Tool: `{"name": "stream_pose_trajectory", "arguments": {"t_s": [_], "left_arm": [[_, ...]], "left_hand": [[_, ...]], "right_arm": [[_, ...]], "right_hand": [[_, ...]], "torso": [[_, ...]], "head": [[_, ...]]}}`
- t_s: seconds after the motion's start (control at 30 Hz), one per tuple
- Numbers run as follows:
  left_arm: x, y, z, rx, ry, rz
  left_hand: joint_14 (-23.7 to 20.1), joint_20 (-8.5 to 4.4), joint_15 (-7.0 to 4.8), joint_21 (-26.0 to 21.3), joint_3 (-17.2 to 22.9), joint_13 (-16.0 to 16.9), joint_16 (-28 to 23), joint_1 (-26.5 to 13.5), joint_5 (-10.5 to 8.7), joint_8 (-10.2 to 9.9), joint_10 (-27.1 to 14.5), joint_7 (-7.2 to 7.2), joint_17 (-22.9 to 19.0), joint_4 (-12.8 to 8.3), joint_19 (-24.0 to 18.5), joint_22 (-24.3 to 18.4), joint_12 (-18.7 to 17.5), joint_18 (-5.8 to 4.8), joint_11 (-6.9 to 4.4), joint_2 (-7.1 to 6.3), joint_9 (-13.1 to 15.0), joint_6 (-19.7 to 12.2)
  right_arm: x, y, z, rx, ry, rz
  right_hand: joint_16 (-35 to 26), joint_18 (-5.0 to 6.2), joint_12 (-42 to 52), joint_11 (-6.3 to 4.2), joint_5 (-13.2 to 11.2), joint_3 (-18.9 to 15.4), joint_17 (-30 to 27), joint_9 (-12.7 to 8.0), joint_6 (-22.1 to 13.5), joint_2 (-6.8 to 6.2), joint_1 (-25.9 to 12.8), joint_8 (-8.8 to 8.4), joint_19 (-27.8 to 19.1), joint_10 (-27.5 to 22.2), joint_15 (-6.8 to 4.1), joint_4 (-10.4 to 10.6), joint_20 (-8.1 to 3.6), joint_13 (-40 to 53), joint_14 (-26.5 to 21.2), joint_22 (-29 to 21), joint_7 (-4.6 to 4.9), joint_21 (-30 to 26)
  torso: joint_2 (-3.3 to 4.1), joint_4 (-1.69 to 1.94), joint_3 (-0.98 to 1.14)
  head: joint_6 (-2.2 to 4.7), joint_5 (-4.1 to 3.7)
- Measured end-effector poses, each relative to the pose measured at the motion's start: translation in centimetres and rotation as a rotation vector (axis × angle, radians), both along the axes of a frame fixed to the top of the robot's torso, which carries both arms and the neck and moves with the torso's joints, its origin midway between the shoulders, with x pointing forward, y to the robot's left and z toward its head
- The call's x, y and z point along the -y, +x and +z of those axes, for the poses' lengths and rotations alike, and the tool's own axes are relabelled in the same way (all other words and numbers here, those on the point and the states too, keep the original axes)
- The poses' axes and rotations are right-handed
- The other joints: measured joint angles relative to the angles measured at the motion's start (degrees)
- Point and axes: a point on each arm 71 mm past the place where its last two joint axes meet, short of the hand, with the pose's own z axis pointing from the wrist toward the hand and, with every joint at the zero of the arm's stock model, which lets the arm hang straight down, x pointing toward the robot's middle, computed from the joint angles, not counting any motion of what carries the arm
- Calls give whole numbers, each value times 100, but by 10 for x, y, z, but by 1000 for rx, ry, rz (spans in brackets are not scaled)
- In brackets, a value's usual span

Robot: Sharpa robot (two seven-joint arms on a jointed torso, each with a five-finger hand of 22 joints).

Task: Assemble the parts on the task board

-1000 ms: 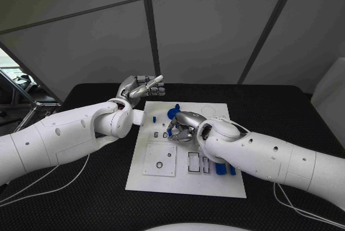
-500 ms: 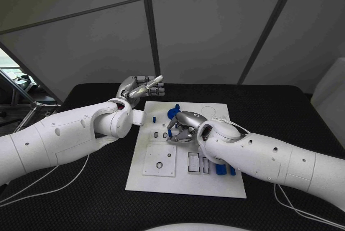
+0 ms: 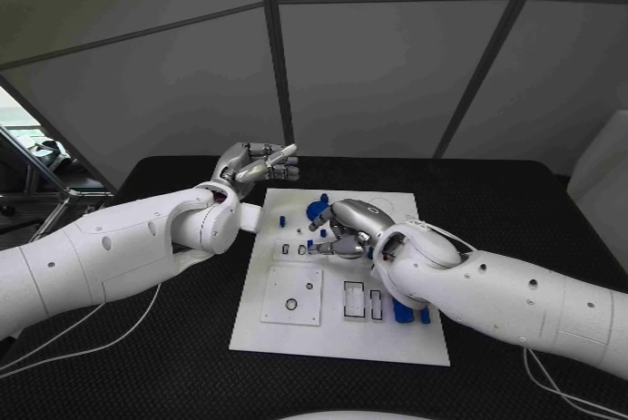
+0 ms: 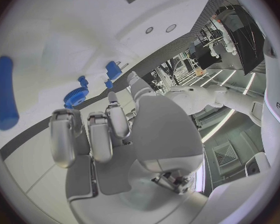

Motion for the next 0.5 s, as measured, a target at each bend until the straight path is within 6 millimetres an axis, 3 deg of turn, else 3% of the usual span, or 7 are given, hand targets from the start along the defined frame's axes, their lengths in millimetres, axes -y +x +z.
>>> {"name": "stream_pose_trajectory", "arguments": {"t_s": [0.03, 0.13, 0.17, 0.27, 0.37, 0.43, 0.5], "left_arm": [[-1, 0, 0, -3, 10, -3], [-5, 0, -3, -22, 54, -23], [-6, 0, -3, -29, 70, -31], [-8, -1, -5, -55, 132, -65], [-10, -2, -6, -82, 203, -98], [-9, -2, -7, -105, 265, -129], [-7, -3, -8, -126, 323, -158]], "left_hand": [[93, -31, -40, 34, 43, 20, 42, 44, 0, 0, 114, -27, 42, -43, 52, 19, 41, 0, -36, 44, 0, 27], [553, -158, -202, 236, 116, 97, 272, 49, 0, 48, 562, -94, 251, -64, 335, 117, 182, 0, -179, 49, 12, 221], [759, -215, -270, 337, 135, 131, 401, 49, 0, 72, 715, -140, 349, -45, 467, 168, 230, 0, -236, 49, 24, 298], [1331, -397, -454, 673, 145, 257, 887, -56, 0, 92, 1082, -259, 699, 16, 849, 349, 378, 0, -388, -18, 48, 444], [1717, -598, -630, 1193, 42, 575, 1824, -328, 0, 149, 1438, -384, 1432, 207, 1230, 670, 702, 0, -568, -80, 106, 609], [1812, -709, -698, 1700, -29, 898, 3287, -431, 0, 201, 1592, -471, 2801, 317, 1475, 1080, 1059, 0, -642, -127, 167, 696], [1829, -796, -770, 2848, -99, 1400, 4801, -452, 0, 260, 1580, -528, 4278, 386, 1963, 2442, 1582, -10, -697, -148, 265, 754]], "right_arm": [[4, -2, 3, 7, 7, 13], [18, -5, 16, 32, 33, 58], [22, -6, 21, 37, 40, 69], [40, -5, 37, 35, 70, 86], [61, -1, 51, 15, 108, 70], [76, 3, 60, -7, 145, 43], [89, 7, 67, -30, 179, 15]], "right_hand": [[-66, 6, -13, -28, 32, -17, 0, 9, 58, 26, 26, 36, -113, -28, 0, -17, -10, 0, 0, 0, -18, -74], [-561, 282, -455, -96, 115, -41, -48, 9, 161, 72, 130, 62, -793, -330, -56, -41, -69, -244, -12, -244, -85, -578], [-912, 415, -837, -116, 124, -48, -400, 2, 199, 87, 145, 62, -1194, -569, -80, -48, -101, -581, -10, -680, -99, -928], [-1409, 450, -1351, -140, 160, -48, -952, -22, 211, 99, 220, 62, -1592, -819, -126, -48, -139, -1050, -59, -1237, -103, -1390], [-2280, 663, -2428, -175, 236, -48, -1899, -28, 242, 144, 266, 62, -2118, -1323, -167, -48, -164, -2050, -278, -2086, -133, -2098], [-2978, 763, -3226, -175, 288, -45, -2590, -32, 253, 108, 331, 62, -2509, -1614, -170, -45, -170, -2763, -453, -2732, -123, -2669], [-3928, 852, -3777, -180, 340, 12, -3466, -34, 283, 95, 359, 62, -2909, -1696, -161, 12, -164, -3236, -737, -3377, -115, -3288]], "torso": [[-5, -7, 1], [-38, -26, 8], [-53, -31, 11], [-102, -44, 24], [-153, -58, 36], [-191, -69, 47], [-223, -79, 55]], "head": [[14, 10], [42, 38], [42, 51], [31, 94], [4, 127], [-15, 142], [-26, 155]]}}
